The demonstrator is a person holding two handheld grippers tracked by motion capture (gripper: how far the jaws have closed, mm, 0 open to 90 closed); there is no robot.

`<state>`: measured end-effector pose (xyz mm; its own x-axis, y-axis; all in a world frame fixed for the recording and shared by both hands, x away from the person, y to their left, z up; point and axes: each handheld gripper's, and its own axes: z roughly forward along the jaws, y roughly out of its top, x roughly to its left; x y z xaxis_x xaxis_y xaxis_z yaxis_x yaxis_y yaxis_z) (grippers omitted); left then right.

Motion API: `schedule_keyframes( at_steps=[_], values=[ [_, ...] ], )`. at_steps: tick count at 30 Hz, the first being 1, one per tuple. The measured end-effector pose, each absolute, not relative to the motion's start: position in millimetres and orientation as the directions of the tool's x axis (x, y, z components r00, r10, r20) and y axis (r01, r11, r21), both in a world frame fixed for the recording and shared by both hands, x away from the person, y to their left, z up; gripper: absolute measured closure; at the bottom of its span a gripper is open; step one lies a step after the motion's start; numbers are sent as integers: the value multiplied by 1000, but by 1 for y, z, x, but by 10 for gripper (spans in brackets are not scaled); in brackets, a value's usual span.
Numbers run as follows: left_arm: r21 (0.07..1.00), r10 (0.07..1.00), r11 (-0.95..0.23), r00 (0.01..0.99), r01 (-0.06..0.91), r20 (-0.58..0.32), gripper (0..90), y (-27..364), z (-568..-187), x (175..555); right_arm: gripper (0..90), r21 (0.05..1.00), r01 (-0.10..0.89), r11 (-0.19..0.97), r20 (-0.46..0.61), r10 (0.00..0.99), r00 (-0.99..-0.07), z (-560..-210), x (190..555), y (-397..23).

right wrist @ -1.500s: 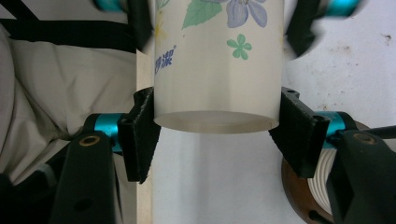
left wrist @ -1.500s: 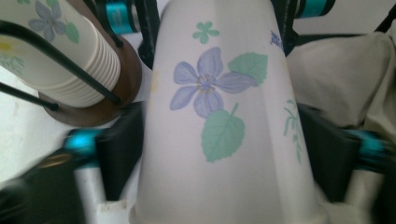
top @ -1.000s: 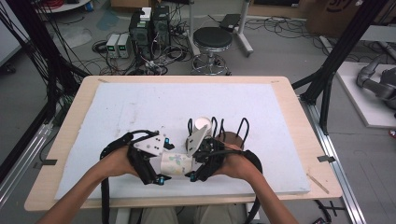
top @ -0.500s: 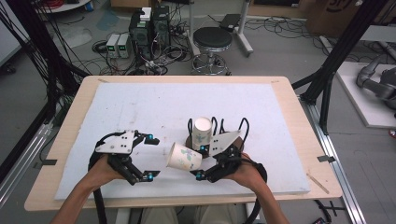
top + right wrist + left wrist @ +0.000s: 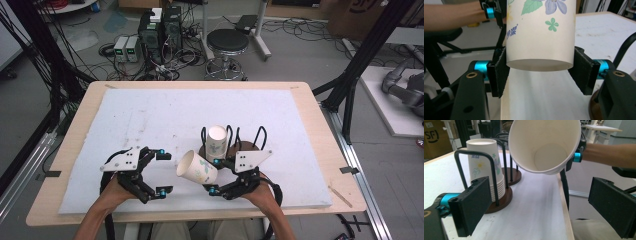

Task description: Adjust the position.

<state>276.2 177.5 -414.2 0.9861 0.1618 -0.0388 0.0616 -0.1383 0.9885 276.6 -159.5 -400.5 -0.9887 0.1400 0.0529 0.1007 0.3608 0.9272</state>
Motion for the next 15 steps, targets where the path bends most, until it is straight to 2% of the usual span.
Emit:
schedule_keyframes(
  at_steps=[15],
  values=[
    [992,109,-119,993,52,-39,49,149,-413,282,371,945,72,319,39,110,-993,-407,275,-157]
  ],
)
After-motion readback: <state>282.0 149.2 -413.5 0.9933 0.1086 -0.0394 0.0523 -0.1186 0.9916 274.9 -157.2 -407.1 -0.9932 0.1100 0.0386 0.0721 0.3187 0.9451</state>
